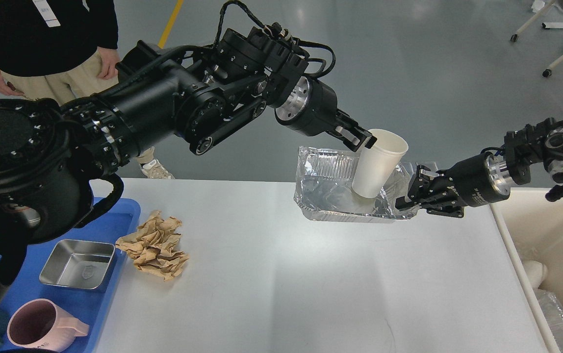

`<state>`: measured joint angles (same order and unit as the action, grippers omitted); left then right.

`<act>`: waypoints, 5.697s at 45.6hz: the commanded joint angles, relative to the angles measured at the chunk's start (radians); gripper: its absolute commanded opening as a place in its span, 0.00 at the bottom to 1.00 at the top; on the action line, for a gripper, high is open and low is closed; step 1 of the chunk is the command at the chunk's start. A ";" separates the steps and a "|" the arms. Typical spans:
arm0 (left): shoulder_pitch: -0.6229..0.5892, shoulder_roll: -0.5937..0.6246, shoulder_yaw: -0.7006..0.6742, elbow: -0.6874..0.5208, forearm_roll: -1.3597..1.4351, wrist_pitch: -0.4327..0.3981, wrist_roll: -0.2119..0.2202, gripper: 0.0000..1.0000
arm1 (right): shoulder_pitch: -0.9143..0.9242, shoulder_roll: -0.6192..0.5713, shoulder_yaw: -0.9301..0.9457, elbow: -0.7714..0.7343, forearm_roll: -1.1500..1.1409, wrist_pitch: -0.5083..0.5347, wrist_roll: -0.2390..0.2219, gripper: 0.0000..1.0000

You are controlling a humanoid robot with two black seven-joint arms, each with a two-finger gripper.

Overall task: Tidy desktop
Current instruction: 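Lift the paper cup with the left gripper and drop it into the held foil tray, then withdraw the left gripper back toward the blue tray, then reach the left gripper to the crumpled brown paper and grasp it, then lift the brown paper with the left gripper and place it into the foil tray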

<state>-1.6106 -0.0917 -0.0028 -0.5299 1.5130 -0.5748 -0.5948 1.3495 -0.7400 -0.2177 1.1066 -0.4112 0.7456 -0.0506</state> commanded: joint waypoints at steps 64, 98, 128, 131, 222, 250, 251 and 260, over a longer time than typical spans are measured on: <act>0.388 0.739 -0.028 -0.376 -0.648 0.354 0.418 0.97 | -0.015 -0.025 0.009 -0.004 0.000 -0.009 0.000 0.00; 0.782 1.451 0.047 -0.964 -0.813 0.403 0.497 0.97 | -0.013 -0.044 0.014 -0.001 0.000 -0.006 0.000 0.00; 0.861 1.406 0.038 -0.955 -0.656 0.440 0.405 0.97 | -0.003 -0.056 0.017 0.001 0.000 -0.005 0.000 0.00; 0.856 1.382 0.034 -0.931 -0.558 0.440 0.403 0.97 | -0.001 -0.056 0.018 0.009 0.000 -0.005 0.000 0.00; 0.644 0.702 0.224 -0.240 0.303 0.478 0.130 0.69 | -0.013 -0.113 0.046 0.015 0.000 -0.005 0.002 0.00; 0.693 0.702 0.284 -0.133 0.274 0.576 0.001 0.00 | -0.015 -0.120 0.046 0.015 0.000 -0.006 0.002 0.00; 0.693 0.702 0.284 -0.133 0.267 0.579 0.000 0.00 | -0.015 -0.122 0.046 0.015 0.000 -0.006 0.000 0.00; 0.683 0.711 0.271 -0.131 0.156 0.582 -0.017 0.00 | -0.016 -0.121 0.044 0.015 0.000 -0.006 0.000 0.00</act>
<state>-0.9180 0.6159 0.2796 -0.6612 1.7353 0.0069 -0.6013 1.3341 -0.8619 -0.1721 1.1214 -0.4111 0.7394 -0.0491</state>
